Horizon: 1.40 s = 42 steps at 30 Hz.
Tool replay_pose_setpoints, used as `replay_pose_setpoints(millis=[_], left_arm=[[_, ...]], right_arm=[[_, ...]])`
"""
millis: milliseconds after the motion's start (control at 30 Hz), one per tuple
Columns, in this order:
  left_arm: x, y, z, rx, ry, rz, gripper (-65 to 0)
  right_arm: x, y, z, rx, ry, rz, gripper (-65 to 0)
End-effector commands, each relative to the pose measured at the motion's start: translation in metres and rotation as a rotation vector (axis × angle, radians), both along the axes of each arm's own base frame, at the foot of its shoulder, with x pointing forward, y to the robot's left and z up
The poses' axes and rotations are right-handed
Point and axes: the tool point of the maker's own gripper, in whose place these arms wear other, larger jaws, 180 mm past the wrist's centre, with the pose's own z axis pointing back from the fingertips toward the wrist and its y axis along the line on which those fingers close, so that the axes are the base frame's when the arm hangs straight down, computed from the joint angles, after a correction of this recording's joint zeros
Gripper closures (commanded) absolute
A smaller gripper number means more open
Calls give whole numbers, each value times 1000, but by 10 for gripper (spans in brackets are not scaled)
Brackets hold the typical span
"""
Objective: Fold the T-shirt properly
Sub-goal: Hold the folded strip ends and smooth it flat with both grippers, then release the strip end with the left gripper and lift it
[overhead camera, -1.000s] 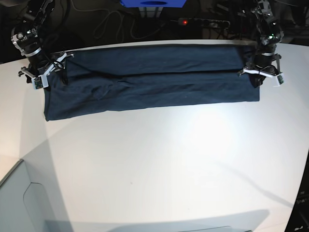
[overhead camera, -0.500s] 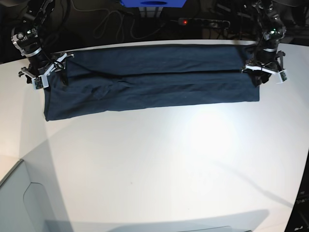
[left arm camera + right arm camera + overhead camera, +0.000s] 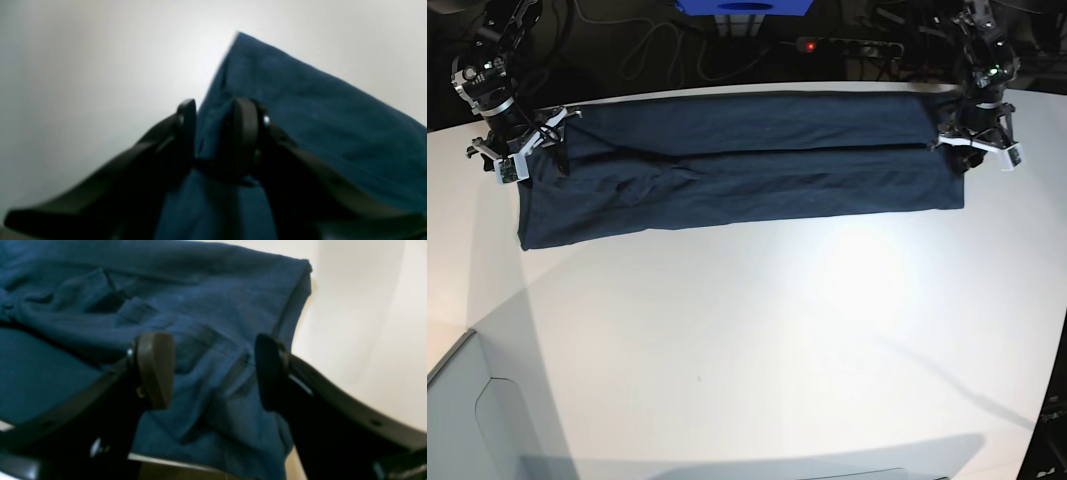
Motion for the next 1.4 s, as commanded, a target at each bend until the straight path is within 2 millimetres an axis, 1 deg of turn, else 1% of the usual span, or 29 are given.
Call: replay_pose_setpoints(millis=[0, 167, 233, 267, 300, 400, 500, 600, 733, 833, 1100, 1200, 1267, 1300, 1367], left_arm=[[2, 6, 7, 18, -22, 4, -189], [1, 5, 9, 22, -24, 2, -189], [4, 4, 19, 36, -44, -5, -189], [2, 3, 23, 47, -48, -13, -189], [0, 2, 31, 65, -56, -25, -189], [3, -5, 56, 107, -101, -61, -189], [7, -8, 58, 103, -108, -65, -189], [7, -3, 41, 71, -83, -40, -189], [1, 3, 10, 23, -24, -4, -189], [-5, 6, -3, 7, 5, 11, -189], [-8, 6, -9, -3, 18, 17, -189], [-8, 5, -10, -6, 19, 17, -187], [-5, -1, -11, -10, 22, -4, -184], [-5, -5, -13, -14, 27, -16, -174], [-3, -9, -14, -18, 30, -30, -123]], right_arm=[[5, 2, 12, 1, -45, 29, -364], [5, 2, 12, 1, -45, 29, -363], [5, 2, 12, 1, -45, 29, -363], [5, 2, 12, 1, -45, 29, -363], [5, 2, 12, 1, -43, 29, -363], [5, 2, 12, 1, -43, 29, -363], [5, 2, 12, 1, -43, 29, -364], [5, 3, 11, 3, -43, 29, -364], [5, 3, 10, 7, -40, 28, -365], [5, 3, 10, 5, -40, 29, -365], [5, 3, 10, 7, -40, 30, -365], [8, 13, 9, 17, -41, 57, -363], [8, 14, 10, 17, -43, 61, -363], [8, 14, 10, 18, -43, 60, -363], [8, 14, 10, 18, -43, 60, -361]])
